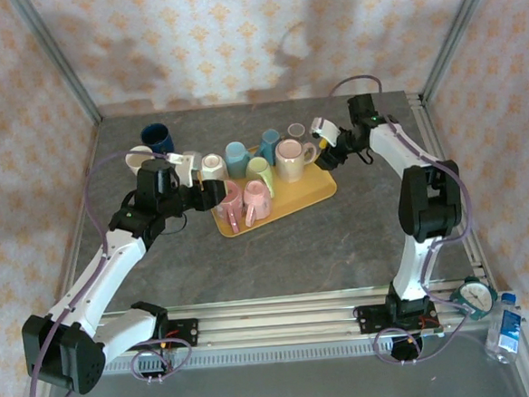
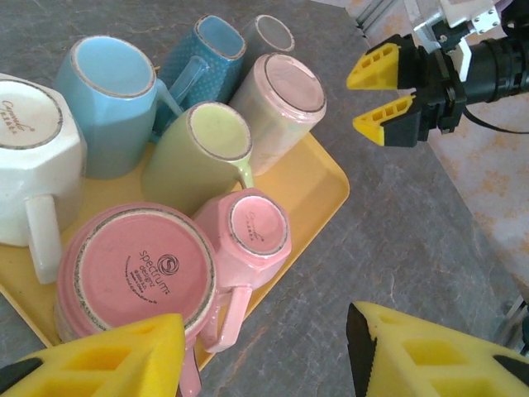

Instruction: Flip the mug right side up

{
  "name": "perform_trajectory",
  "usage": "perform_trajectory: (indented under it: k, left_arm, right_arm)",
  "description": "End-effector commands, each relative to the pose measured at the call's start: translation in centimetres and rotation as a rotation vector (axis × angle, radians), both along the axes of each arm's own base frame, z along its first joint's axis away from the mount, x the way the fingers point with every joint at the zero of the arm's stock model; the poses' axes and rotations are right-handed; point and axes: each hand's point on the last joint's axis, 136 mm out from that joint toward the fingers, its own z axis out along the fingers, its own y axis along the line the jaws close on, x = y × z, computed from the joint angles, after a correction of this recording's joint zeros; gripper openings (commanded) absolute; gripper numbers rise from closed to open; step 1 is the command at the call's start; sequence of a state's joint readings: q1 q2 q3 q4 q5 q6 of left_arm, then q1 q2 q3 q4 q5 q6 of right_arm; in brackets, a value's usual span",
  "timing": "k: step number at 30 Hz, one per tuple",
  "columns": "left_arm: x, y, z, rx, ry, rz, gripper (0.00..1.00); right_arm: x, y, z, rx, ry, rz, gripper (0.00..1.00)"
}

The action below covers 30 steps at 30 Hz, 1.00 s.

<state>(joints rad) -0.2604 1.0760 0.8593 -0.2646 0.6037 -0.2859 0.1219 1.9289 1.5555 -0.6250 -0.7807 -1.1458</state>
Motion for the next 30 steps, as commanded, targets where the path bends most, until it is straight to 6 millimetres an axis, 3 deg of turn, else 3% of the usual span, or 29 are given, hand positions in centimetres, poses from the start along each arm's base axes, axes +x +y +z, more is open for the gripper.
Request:
perform_trajectory:
  k: [1,11,25,30]
  left_arm:
    - [0.0,-0.8,1.5,-0.010,-0.048,-0.043,0.54]
    - [0.4,-1.0,1.2,0.019,-0.056,-0.058,0.54]
    - [0.5,-1.0,0.5,0.032,-0.033,-0.060,0.53]
    - [0.5,-1.1,0.3,0.036,-0.029,-0.061,0.53]
  right_arm:
    - [-0.2,0.4,-0.1,-0.038,-0.023,0.150,0.60]
    - [1.5,1.1,-1.0,-0.071,-0.114,0.259,0.59]
    - [4.3,1.8,-1.5,-0.090,-0.206,0.271,0.61]
    - [3.8,2.5,-2.5,-0.109,-0.175,0.321,0.61]
